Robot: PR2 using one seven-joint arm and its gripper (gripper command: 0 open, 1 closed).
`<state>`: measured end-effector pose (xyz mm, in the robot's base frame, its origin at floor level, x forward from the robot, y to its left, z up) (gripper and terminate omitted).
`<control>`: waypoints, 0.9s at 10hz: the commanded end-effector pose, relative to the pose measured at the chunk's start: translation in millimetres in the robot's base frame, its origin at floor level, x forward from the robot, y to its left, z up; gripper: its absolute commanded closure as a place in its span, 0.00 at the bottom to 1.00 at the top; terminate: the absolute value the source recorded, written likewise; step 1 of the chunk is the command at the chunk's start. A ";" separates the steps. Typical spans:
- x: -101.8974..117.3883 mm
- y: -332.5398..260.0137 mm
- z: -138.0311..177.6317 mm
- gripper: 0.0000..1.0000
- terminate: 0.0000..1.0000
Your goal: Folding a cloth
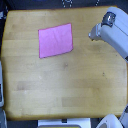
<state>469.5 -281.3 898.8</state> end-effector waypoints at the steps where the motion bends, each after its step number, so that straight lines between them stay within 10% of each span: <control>1: 1.3 2.3 -0.8 0.00 0.00; 9: 27.7 91.5 -42.1 0.00 0.00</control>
<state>482.5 -248.6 882.5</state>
